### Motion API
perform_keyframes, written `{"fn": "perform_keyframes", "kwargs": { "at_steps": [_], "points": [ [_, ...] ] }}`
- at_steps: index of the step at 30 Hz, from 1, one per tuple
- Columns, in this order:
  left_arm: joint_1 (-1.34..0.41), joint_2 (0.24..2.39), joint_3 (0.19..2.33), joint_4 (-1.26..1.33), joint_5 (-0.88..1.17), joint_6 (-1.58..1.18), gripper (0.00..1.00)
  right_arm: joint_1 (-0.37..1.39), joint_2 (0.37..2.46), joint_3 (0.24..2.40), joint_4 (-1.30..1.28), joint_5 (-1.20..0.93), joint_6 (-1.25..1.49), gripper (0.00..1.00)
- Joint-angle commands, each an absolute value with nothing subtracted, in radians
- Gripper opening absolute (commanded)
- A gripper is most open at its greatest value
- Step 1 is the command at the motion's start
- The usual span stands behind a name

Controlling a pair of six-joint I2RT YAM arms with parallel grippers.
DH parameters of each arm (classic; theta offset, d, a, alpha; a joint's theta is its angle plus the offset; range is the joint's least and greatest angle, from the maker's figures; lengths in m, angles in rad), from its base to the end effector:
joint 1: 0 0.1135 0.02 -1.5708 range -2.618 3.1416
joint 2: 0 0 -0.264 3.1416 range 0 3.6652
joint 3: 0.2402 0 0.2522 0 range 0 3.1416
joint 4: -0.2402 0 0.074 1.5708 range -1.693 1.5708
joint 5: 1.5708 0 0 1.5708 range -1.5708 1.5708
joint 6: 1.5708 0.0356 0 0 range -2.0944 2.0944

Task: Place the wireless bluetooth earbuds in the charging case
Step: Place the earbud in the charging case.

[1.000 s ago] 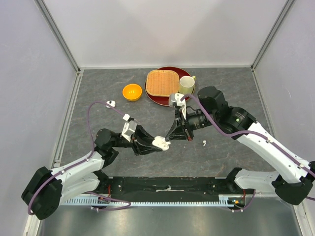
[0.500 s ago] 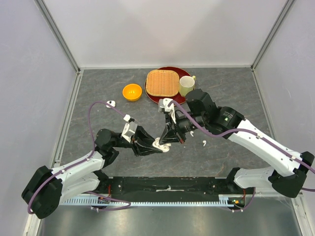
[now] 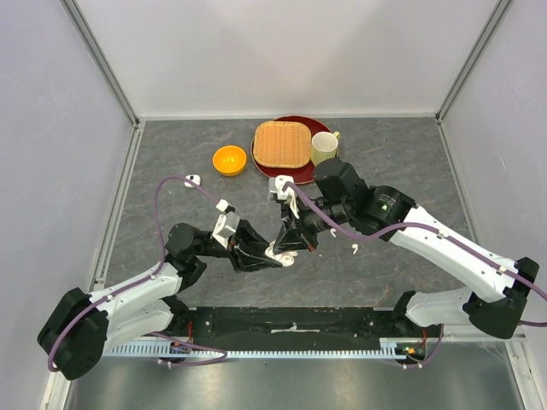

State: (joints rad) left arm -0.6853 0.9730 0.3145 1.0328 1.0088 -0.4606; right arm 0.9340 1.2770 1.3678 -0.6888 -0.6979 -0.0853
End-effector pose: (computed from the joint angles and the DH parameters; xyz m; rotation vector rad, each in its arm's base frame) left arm 0.1268 -0.1426 0.2633 1.1127 1.0956 -1.5281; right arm 0.1396 0.2273 0.3911 -1.4638 1.7389 1.2260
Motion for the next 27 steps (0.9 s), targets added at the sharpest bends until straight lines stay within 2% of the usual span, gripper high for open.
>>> {"fn": "perform_keyframes", "kwargs": {
  "at_steps": [1, 27],
  "points": [
    [-0.693, 0.971, 0.351, 1.078, 1.022, -0.486, 0.02, 0.943, 1.292, 1.407, -0.696, -0.658, -0.123, 0.0],
    [-0.696, 0.965, 0.347, 1.075, 1.031, -0.486, 0.02, 0.946, 1.296, 1.408, -0.707, -0.62, -0.121, 0.0]
  ]
}}
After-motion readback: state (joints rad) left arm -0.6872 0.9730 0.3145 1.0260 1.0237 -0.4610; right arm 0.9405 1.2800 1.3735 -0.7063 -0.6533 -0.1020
